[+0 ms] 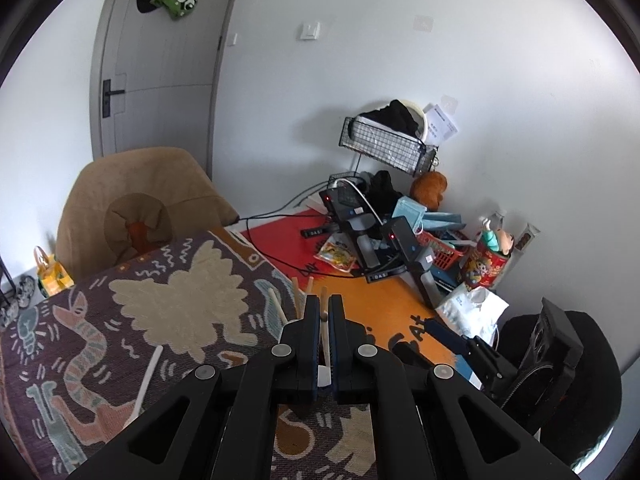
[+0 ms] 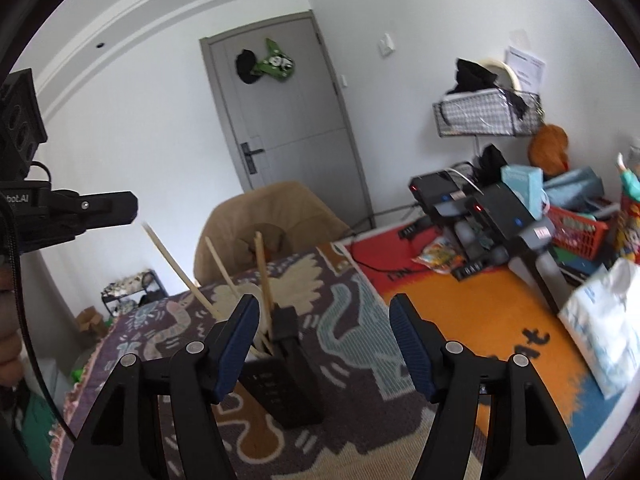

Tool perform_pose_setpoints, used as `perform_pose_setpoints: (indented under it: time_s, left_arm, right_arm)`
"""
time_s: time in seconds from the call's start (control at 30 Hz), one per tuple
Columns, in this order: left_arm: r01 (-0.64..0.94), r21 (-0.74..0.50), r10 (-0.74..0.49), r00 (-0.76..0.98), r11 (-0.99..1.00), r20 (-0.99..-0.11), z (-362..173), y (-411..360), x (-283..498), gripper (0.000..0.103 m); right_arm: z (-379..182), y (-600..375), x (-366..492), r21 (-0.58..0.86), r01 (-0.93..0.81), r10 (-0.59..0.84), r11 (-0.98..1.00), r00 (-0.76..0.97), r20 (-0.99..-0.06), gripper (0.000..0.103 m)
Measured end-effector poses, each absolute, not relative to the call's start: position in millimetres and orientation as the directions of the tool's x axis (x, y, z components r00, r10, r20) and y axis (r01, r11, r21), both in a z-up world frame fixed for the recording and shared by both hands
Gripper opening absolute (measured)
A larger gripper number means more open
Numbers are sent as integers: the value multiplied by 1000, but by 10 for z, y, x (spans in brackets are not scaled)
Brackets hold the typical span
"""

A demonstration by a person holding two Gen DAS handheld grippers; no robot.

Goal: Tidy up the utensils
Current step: 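Move the open right gripper back over the white fork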

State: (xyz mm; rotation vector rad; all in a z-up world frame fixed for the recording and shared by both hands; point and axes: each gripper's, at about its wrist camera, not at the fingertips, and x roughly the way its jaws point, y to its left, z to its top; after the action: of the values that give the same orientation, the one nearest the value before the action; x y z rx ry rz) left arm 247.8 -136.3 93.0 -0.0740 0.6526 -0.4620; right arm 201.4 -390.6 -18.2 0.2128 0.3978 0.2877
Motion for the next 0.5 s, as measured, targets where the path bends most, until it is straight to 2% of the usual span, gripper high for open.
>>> perform_pose_setpoints:
  time_s: [0.07,0.1,0.13,0.2,0.27,0.43,0.5]
  left_arm:
    - [384,-208,-429,685,900,-589,871,-1359,2500,15]
    - [377,-212,-425,682,902,-595,840,-1332,2501,37]
    - [371,-215,-423,686,903,-592,826,-1304,2491,64]
    - [354,-220,-415,721,909,-555,829,-1184,2419,89]
    - [343,-218,-406,744,914,-530,849,-1067,2354,93]
    - [295,-212,-363,765,932,-531,790,-756,2281,93]
    - [275,-214,-348,770,937,-534,727,-625,2250,93]
  right_arm:
    - [-237,-3901,1993,249,-204,288,947,882,-372,67]
    - [-259,-3895,1981,242,-192,275,951,881,-384,67]
    - [-275,-3888,1969,238,-189,272,953,879,-391,67]
    - [-310,-3864,1936,238,-194,279,952,871,-403,68]
    - [-337,-3826,1910,236,-198,284,951,863,-418,70]
    - [-390,-3655,1853,240,-279,361,930,818,-449,70]
    - [-402,-3574,1815,211,-282,349,936,822,-450,70]
